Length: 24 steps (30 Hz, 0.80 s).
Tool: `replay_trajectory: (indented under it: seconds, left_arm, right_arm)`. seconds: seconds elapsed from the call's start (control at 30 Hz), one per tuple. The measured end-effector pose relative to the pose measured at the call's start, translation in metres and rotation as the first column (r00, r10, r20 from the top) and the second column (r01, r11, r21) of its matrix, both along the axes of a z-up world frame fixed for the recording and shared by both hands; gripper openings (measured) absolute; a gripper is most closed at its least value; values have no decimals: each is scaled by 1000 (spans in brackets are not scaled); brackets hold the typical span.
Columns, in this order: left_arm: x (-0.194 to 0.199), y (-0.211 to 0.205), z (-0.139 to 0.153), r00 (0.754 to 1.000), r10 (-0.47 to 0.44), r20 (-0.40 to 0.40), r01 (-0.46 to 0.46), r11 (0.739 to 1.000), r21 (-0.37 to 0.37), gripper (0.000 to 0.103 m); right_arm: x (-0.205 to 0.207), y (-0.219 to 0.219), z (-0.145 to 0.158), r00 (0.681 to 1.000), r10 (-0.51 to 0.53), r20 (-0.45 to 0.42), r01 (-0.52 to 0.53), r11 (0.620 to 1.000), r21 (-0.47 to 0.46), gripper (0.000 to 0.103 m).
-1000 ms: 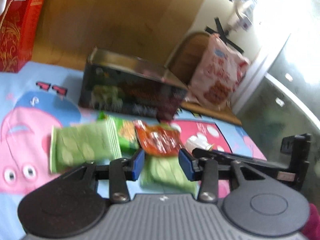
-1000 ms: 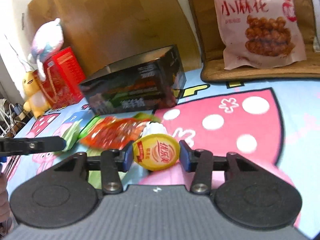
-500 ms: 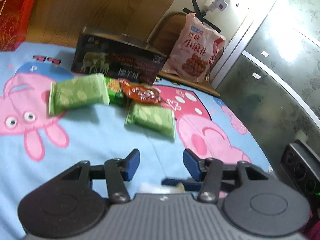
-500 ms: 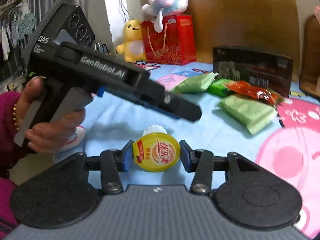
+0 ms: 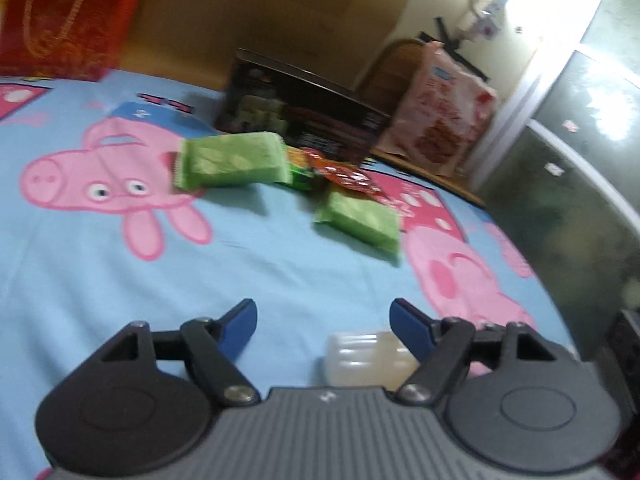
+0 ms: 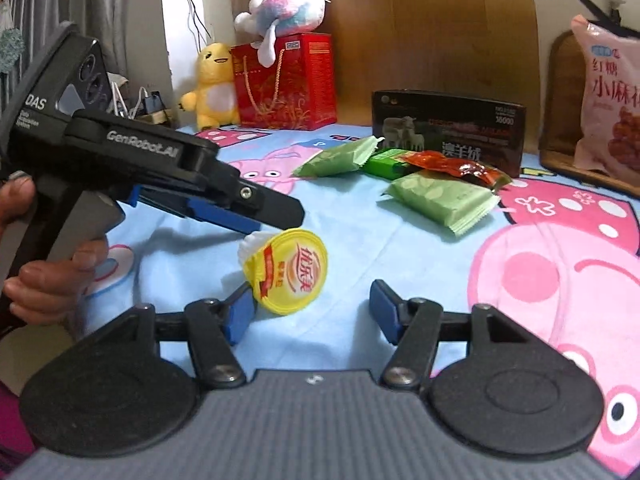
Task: Organize snacks
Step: 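Reach the right tool to the yellow jelly cup and grasp it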
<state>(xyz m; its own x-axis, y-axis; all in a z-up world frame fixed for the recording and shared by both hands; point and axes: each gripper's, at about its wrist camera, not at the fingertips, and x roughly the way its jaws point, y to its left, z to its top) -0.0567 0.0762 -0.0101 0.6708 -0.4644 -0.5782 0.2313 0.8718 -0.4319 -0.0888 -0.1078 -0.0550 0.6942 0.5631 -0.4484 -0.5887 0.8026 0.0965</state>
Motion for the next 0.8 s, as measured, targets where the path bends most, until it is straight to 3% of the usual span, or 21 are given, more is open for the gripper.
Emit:
replay_trajectory:
  seconds: [0.2,0.37,0.73,0.8]
  left_arm:
    - [-7,7,6,993,114,44,-118,985,122,73]
    - [-8,11,5,988,147,55,-155,971,181,73]
    - [-10,13,3,985,156,72,-169,960,225,72]
    - [-10,15,3,986,151,75,-164,960,227,68]
  right_arm:
    - [-6,7,-1,999,-31,33,32,998,-55,64]
    - [-7,9,0,999,-43,32,45,997,-59,64]
    - [-11,9,-1,998,-49,43,52,996,-70,63]
    - [-11,8,-1,998,-51,46,55,996,-72,63]
